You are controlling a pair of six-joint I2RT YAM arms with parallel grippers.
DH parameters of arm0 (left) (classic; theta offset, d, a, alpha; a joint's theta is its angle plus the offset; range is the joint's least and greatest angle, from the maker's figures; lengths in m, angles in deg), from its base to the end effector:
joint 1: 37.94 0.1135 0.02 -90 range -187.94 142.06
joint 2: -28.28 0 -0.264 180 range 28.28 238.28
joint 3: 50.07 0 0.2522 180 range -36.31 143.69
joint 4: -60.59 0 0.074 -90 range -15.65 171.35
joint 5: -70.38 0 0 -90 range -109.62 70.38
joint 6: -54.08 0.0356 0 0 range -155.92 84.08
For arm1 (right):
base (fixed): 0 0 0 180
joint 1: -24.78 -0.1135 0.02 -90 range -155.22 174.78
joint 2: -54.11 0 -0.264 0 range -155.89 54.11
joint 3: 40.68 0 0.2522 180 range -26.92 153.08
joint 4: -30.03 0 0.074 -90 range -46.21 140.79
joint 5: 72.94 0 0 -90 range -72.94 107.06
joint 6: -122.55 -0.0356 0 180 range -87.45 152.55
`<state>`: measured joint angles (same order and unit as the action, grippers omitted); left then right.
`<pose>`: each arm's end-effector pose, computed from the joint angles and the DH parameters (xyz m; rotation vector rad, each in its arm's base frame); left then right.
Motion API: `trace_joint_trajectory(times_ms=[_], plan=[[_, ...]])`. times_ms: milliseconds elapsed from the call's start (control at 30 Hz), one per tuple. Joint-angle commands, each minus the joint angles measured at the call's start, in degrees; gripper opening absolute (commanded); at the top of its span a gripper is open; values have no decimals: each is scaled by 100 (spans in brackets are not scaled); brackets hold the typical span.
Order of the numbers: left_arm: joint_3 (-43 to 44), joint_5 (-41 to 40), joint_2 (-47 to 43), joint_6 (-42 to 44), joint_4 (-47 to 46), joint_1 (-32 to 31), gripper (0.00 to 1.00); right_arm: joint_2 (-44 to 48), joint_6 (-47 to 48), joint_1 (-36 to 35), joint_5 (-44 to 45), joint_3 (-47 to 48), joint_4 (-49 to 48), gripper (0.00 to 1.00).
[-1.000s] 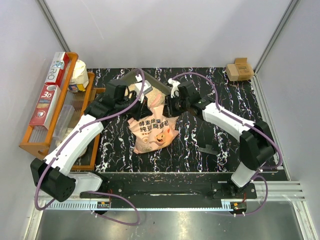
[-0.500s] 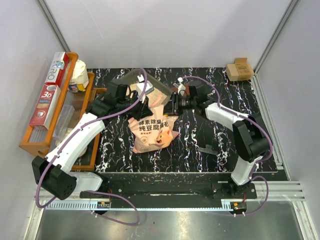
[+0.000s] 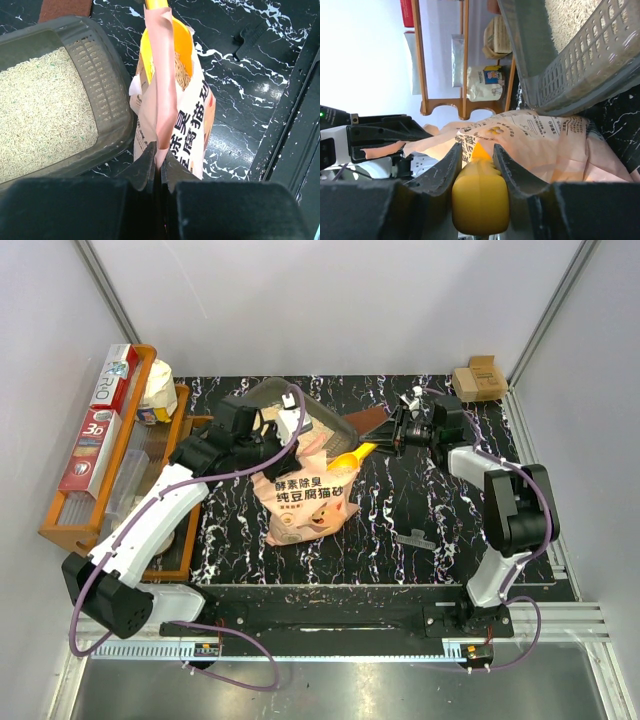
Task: Fill the litter box with clean litter
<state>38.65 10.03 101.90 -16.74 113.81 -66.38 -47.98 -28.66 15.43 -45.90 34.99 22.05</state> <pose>0.2304 -0.1448 0.3677 1.1453 1.8951 -0.6656 0.3764 0.0941 0.2309 0.0798 2.1563 1.8085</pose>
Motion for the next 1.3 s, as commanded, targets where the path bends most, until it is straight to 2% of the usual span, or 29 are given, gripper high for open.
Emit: trace_joint_trajectory(times_ms=[0,100,267,367,467,500,567,667,733,767,833,900,1000,1033,1133,1167,1267], plan=[[510,-223,11,455,-80,-29,0,-311,-1711,90,-419,-512,-2360,0],[651,-240,99,613,105,-38,0,-672,-2928,169,-69,-873,-3782,0],[783,-240,187,649,176,-47,0,-761,-2887,222,-32,-663,-3706,0],[836,-258,205,657,176,-56,0,-437,-2653,416,-129,-785,-3523,0],[801,-293,187,692,132,-64,0,-85,-1697,407,405,-926,-2189,0],[792,-302,187,701,123,-82,0,-58,-1684,416,590,-952,-1933,0],[810,-310,179,701,123,-99,0,82,-1710,503,365,-953,-2001,0],[801,-328,135,719,123,-126,0,391,-1133,521,572,-970,-1301,0],[749,-319,143,719,71,-135,0,173,-1383,460,706,-1049,-1761,0],[714,-311,135,701,53,-152,0,102,-1898,451,610,-1075,-2129,0],[739,-302,143,675,61,-179,0,380,-1852,626,478,-1102,-2423,0],[775,-293,117,683,62,-223,0,636,-1395,706,512,-1111,-1950,0],[705,-328,117,692,9,-231,0,778,-1385,644,583,-1111,-1914,0],[678,-319,117,692,-17,-231,0,839,-1098,636,574,-963,-1748,0],[687,-267,108,649,-70,-240,0,1066,-229,627,679,-489,-511,0],[687,-249,99,648,-70,-249,0,1120,-16,609,819,-365,189,0],[687,-249,117,613,-114,-267,0,1278,583,495,1057,-56,1003,0]])
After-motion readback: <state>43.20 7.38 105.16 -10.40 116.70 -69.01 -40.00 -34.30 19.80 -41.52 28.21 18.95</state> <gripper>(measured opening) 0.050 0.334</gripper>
